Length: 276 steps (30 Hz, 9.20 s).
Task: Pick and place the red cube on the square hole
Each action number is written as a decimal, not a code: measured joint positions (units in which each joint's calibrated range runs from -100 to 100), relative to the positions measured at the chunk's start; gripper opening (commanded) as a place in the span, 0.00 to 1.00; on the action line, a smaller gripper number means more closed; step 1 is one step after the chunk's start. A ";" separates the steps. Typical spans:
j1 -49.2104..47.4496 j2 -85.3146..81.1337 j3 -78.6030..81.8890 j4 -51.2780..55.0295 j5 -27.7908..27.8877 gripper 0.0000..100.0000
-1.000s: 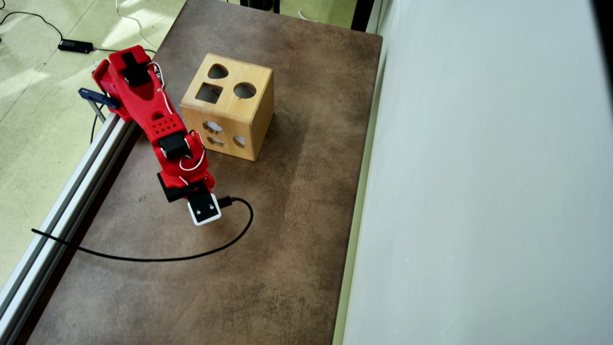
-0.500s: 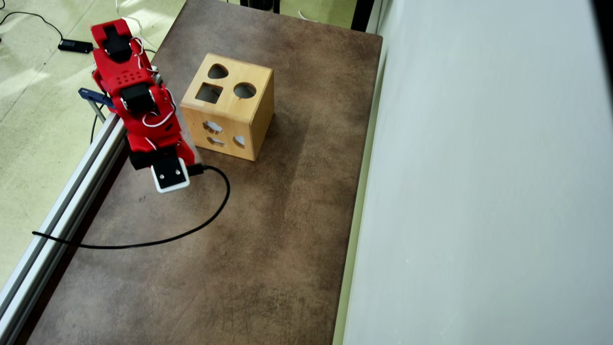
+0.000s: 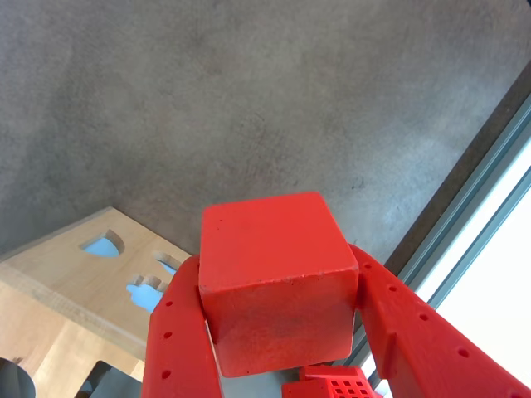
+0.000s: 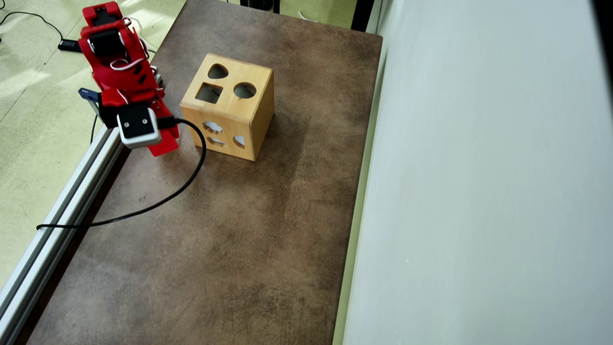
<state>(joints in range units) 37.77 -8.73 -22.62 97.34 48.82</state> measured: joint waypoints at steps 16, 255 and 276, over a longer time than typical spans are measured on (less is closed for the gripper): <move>-11.79 -11.36 0.00 0.00 0.00 0.12; -33.85 -23.90 49.12 -10.65 1.90 0.51; -33.85 -26.53 49.12 -10.65 1.90 0.51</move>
<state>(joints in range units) 3.92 -35.25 26.50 86.68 50.72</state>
